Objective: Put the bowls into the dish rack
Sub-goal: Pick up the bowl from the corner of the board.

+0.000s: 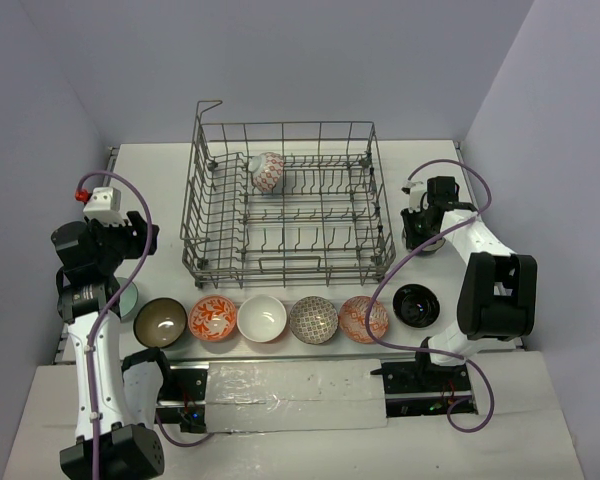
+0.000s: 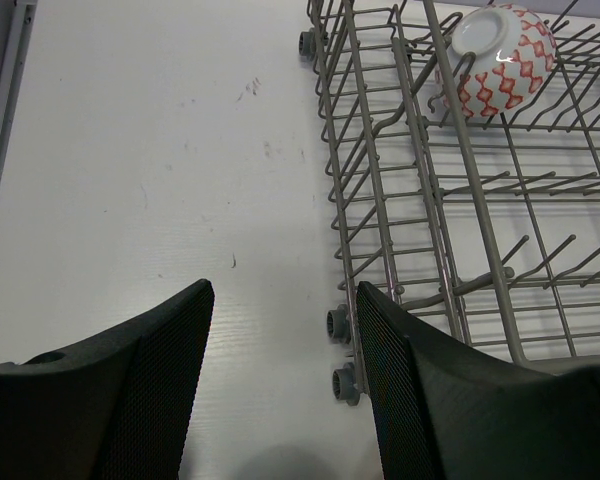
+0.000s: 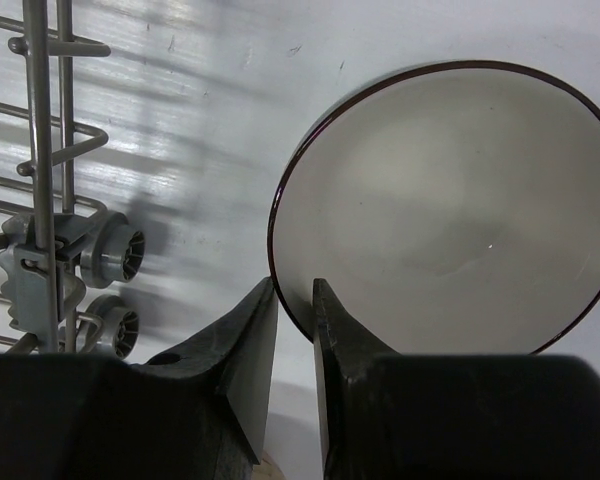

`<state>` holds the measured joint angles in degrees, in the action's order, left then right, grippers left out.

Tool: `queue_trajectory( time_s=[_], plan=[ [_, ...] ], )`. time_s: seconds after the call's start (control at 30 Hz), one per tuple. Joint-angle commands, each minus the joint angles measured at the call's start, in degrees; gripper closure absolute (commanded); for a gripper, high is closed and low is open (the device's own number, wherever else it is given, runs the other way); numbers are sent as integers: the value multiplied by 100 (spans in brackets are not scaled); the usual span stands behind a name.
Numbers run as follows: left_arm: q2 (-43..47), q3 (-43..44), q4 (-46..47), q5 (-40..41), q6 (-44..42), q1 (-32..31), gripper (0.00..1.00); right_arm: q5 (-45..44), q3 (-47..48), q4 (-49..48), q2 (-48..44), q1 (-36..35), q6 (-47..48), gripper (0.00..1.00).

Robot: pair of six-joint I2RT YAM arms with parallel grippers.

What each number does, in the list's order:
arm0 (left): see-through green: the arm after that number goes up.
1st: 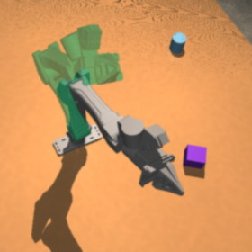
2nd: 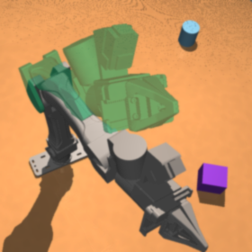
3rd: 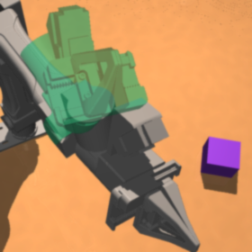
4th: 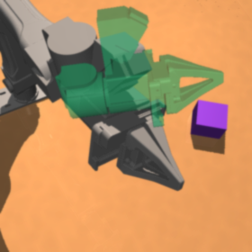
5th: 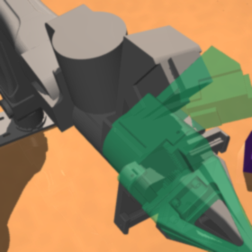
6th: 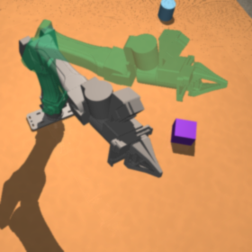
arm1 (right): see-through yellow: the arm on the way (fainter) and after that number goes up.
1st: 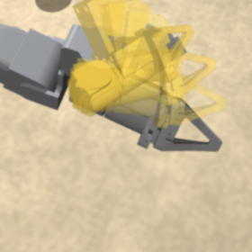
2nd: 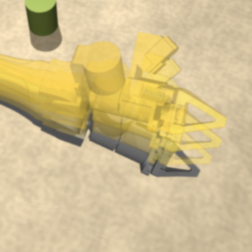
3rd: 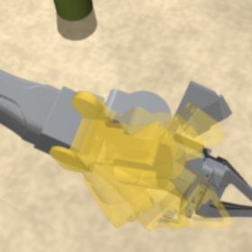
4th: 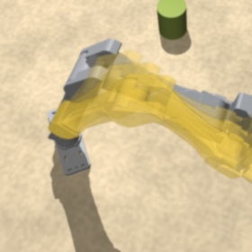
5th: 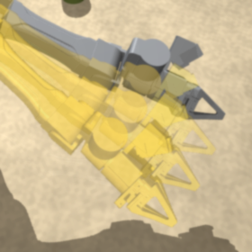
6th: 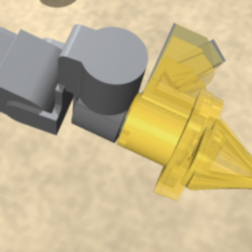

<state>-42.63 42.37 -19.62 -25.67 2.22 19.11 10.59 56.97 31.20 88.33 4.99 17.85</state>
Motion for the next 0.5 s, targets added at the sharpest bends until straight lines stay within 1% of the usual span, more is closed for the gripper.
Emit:
queue_trajectory(
  time_s=[0.0, 0.23, 0.33, 0.47],
  plan=[
    [27, -45, 107, -122, -64, 49, 35, -180, 60, -123, -53, -34, 17, 73],
    [27, -44, 107, -122, -64, 49, 35, -233, 33, -149, -150, -25, 17, 76],
    [36, -44, 107, -131, -55, 57, 35, -215, 33, -167, -185, -34, 8, 79],
    [36, -45, 107, -140, -55, 57, 35, -207, 25, -158, -168, -34, 8, 88]
  ],
)
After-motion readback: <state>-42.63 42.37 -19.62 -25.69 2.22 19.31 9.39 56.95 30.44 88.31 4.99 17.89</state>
